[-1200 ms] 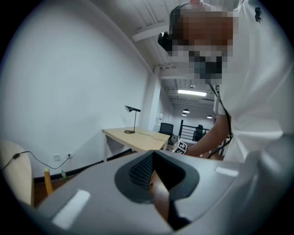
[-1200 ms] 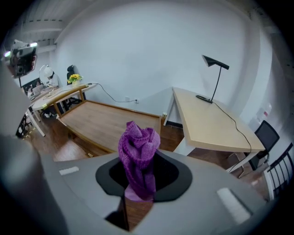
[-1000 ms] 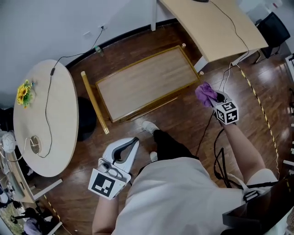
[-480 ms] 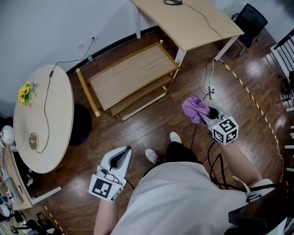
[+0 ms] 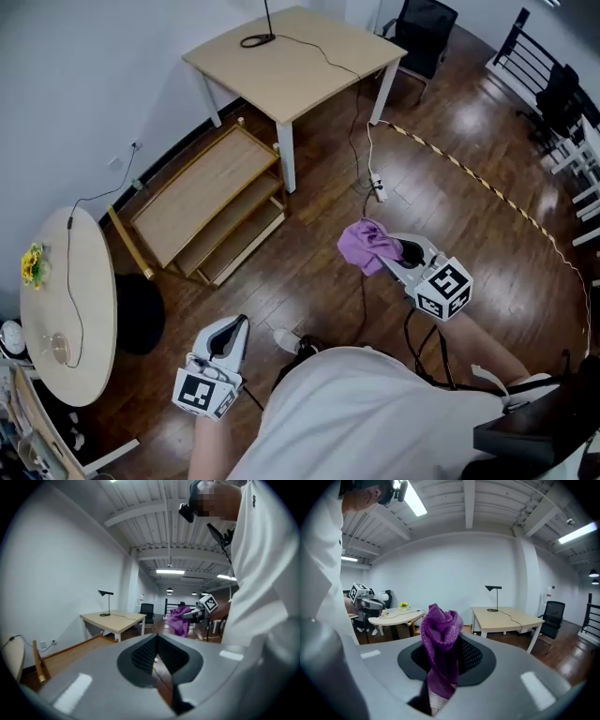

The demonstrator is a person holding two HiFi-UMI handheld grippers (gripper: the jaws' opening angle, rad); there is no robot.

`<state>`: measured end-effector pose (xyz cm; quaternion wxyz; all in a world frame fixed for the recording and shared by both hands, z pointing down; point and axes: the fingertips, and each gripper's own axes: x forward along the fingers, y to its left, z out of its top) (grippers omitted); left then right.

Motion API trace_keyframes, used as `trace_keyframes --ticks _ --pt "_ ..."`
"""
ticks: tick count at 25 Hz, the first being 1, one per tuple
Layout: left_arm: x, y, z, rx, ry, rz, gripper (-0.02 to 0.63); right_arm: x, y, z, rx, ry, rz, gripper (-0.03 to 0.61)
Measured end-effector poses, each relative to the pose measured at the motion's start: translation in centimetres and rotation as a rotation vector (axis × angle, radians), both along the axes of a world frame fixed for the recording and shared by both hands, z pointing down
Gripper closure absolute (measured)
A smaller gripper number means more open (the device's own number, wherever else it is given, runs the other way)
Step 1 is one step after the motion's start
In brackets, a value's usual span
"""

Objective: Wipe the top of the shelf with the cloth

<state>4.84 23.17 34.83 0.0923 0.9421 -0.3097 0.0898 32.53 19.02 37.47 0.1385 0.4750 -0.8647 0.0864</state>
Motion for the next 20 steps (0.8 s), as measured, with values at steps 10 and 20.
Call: trace_keyframes --ticks 10,20 --pt "16.9 11.7 -2.2 0.028 0.021 0.213 0.592 12.3 15.2 -0.1 0.009 -0.097 0.140 0.489" --pt "22.9 18.6 -1.3 0.005 0.018 0.307 0.592 16.8 24.1 -1.1 0.036 -0.131 0.175 0.488"
